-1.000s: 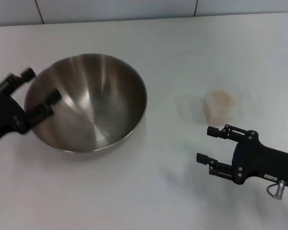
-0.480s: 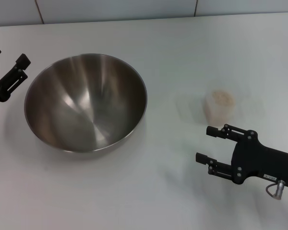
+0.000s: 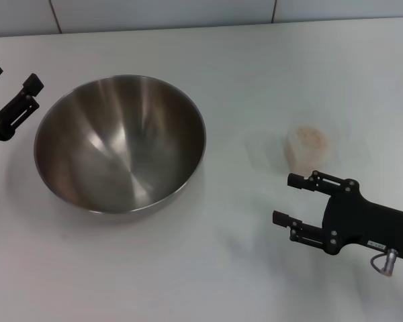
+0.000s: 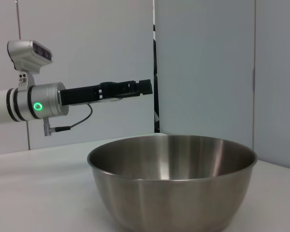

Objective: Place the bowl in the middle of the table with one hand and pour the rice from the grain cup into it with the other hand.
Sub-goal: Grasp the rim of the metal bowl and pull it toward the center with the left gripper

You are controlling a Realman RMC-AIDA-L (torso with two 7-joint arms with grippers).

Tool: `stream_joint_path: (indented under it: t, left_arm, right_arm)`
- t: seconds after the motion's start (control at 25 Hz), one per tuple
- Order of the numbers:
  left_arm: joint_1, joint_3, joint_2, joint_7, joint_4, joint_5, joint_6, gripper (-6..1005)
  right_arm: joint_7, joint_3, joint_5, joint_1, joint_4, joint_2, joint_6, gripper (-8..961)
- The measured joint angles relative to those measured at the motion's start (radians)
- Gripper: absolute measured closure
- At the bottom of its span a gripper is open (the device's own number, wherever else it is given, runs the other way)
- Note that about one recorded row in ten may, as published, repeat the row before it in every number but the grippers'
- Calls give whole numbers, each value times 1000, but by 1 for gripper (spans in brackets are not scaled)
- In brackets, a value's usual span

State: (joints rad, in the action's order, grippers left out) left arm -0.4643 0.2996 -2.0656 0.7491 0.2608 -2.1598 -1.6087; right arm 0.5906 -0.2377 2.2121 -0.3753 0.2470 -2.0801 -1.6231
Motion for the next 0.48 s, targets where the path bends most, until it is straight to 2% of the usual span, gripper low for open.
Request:
stream_joint_path:
  t: [0.44,0.48]
  left_arm:
    - [-38,-36,-2,125,60,-9,69,169]
    - [-72,-151,-3,332,159,-9,89,169]
  right_arm:
    - [0,0,0,-7,0,0,0,266]
    - [0,0,0,-7,0,0,0,266]
